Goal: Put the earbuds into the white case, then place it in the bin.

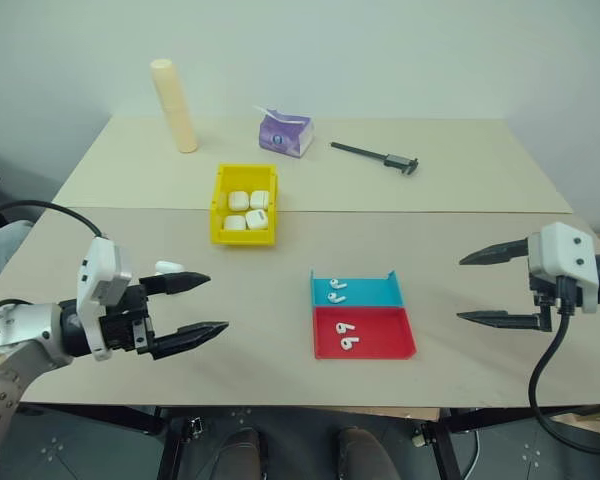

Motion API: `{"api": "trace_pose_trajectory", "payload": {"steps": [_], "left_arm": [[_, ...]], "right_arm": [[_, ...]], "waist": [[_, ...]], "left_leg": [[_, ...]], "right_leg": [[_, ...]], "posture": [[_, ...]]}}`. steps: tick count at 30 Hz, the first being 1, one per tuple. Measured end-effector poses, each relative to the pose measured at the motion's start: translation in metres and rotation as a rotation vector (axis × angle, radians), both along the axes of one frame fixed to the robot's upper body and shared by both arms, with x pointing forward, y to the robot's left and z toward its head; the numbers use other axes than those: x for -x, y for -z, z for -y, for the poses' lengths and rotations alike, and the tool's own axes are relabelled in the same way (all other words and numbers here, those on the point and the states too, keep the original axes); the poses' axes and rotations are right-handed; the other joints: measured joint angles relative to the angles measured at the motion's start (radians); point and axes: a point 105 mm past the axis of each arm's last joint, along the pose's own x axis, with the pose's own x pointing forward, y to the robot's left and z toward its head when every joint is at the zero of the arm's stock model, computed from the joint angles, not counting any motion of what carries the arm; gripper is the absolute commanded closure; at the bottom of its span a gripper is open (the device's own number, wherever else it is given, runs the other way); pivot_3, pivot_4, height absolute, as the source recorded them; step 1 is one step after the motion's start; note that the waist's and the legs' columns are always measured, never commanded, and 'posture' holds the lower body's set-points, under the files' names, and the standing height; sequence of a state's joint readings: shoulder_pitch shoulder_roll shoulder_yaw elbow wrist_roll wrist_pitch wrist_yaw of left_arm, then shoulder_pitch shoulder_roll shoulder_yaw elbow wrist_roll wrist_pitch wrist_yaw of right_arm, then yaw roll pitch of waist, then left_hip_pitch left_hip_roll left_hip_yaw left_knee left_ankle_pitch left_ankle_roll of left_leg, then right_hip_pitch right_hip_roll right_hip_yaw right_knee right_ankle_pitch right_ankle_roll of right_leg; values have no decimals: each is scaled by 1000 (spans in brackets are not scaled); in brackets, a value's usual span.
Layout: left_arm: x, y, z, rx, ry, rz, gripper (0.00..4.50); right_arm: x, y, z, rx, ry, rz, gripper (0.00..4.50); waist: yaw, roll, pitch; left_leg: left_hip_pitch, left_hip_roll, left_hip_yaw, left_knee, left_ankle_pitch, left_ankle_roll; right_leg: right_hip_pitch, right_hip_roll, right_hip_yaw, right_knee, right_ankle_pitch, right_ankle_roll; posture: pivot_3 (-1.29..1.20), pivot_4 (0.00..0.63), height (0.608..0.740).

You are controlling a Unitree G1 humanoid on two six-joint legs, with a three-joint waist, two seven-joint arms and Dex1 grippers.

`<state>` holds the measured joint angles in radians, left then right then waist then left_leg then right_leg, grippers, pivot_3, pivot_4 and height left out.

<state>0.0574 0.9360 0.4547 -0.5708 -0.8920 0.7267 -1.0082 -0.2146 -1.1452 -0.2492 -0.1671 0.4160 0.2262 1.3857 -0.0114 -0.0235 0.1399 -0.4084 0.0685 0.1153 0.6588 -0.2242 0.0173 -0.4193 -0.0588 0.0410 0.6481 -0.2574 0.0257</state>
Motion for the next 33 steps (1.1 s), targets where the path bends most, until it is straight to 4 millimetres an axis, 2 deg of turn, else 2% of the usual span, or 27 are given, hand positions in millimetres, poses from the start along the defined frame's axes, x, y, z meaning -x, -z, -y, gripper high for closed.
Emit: {"api": "trace_pose_trajectory", "payload": {"steps": [14, 24, 28, 33], "left_arm": [[-7, 0, -1, -37, -91, 24, 0], [-18, 16, -8, -322, -379, -12, 0], [-39, 13, -25, -437, -568, -141, 0], [-53, 16, -65, -523, -718, -420, 0]], "right_arm": [[-1, -2, 0, 0, -2, 7, 34], [-3, -2, 1, -5, 10, 8, 34], [-2, 0, 0, -4, 12, 6, 34], [-2, 3, -2, -10, 18, 4, 34]], "waist": [[0, 0, 0], [1, 0, 0], [12, -1, 0], [1, -3, 2]], "left_leg": [[0, 0, 0, 0, 0, 0], [1, 0, 0, 0, 0, 0], [5, -1, -1, 0, 0, 0], [3, -1, -2, -1, 0, 0]], "right_leg": [[0, 0, 0, 0, 0, 0], [1, 0, 0, 0, 0, 0], [6, 0, -1, 0, 0, 0], [3, 0, 0, 0, 0, 0]], "posture": [[0, 150, 740], [0, 150, 740], [0, 150, 740], [0, 150, 740]]}}
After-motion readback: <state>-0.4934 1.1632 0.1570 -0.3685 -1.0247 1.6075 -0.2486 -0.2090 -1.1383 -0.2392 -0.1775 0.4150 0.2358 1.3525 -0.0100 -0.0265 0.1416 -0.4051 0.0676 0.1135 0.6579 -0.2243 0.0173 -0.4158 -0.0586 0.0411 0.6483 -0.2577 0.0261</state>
